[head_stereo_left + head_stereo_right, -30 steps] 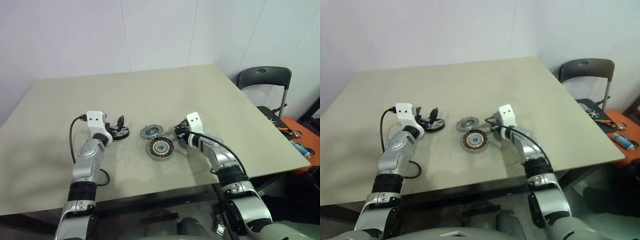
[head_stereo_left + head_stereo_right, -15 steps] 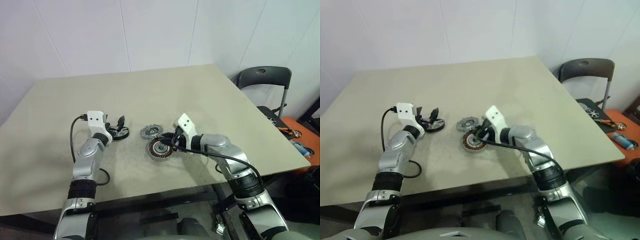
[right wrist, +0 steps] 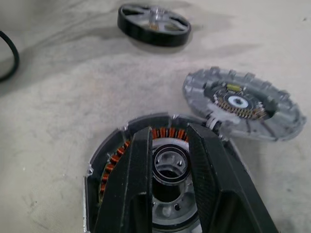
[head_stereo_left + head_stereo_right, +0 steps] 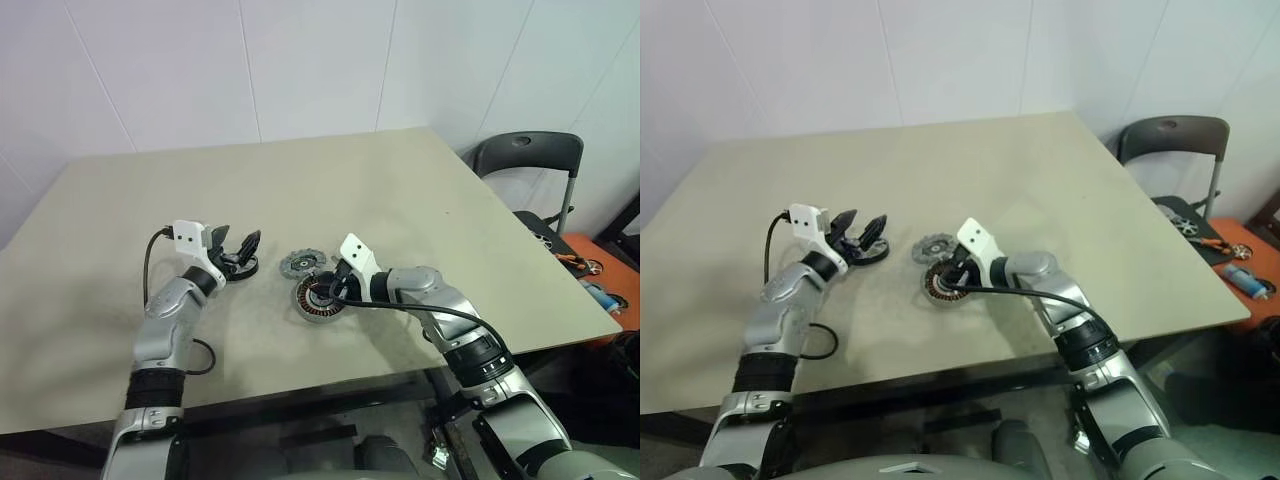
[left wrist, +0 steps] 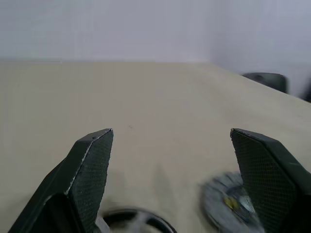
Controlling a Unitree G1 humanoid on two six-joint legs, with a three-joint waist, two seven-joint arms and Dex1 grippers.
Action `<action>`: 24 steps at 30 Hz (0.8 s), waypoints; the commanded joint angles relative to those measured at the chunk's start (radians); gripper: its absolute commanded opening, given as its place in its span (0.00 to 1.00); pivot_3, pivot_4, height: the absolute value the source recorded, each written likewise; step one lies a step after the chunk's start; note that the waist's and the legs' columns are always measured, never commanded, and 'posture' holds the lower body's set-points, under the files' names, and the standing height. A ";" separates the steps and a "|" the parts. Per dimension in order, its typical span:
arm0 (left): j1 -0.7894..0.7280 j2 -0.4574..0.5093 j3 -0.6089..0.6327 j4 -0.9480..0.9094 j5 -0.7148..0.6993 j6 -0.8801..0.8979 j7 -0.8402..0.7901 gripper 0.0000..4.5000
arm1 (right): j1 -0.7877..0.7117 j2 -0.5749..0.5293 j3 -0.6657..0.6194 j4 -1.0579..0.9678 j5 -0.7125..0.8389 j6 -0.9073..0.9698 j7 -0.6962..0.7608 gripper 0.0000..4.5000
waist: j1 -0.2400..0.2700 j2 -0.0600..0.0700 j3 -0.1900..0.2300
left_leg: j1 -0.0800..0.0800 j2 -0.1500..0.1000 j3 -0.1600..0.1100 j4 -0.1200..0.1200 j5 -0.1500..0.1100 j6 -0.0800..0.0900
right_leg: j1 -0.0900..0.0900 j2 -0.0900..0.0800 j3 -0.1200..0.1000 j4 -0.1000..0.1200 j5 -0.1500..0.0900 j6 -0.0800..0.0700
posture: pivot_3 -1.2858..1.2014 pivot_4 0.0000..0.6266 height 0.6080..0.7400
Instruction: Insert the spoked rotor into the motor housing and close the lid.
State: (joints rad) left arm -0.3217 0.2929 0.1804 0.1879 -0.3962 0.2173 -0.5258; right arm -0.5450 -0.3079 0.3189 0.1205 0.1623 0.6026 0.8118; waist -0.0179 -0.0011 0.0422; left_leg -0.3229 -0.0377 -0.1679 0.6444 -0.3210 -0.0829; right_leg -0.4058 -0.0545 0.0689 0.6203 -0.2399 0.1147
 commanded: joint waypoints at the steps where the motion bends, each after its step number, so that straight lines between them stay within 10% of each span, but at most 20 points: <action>1: 0.000 0.029 0.024 -0.066 -0.034 0.025 -0.024 0.91 | -0.015 0.011 0.004 -0.012 -0.001 -0.025 0.009 0.19 | 0.001 0.000 0.000 | 0.000 0.000 0.000 0.000 0.000 0.000 | 0.000 0.000 0.000 0.000 0.000 0.000 | 0.52 0.00 1.00; 24: -0.001 -0.016 0.017 -0.170 -0.040 0.112 0.057 0.91 | 0.031 -0.016 0.019 0.025 -0.043 -0.061 0.014 0.19 | 0.003 0.000 0.000 | 0.001 0.000 0.000 0.001 0.000 0.000 | 0.001 0.000 0.000 0.000 0.000 0.000 | 0.52 0.00 1.00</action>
State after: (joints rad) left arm -0.3113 0.2737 0.1925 0.0641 -0.4264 0.3305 -0.4732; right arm -0.5111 -0.3265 0.3390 0.1436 0.1276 0.5532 0.8294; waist -0.0146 -0.0013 0.0422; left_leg -0.3223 -0.0377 -0.1679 0.6450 -0.3212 -0.0827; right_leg -0.4048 -0.0545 0.0688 0.6203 -0.2399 0.1148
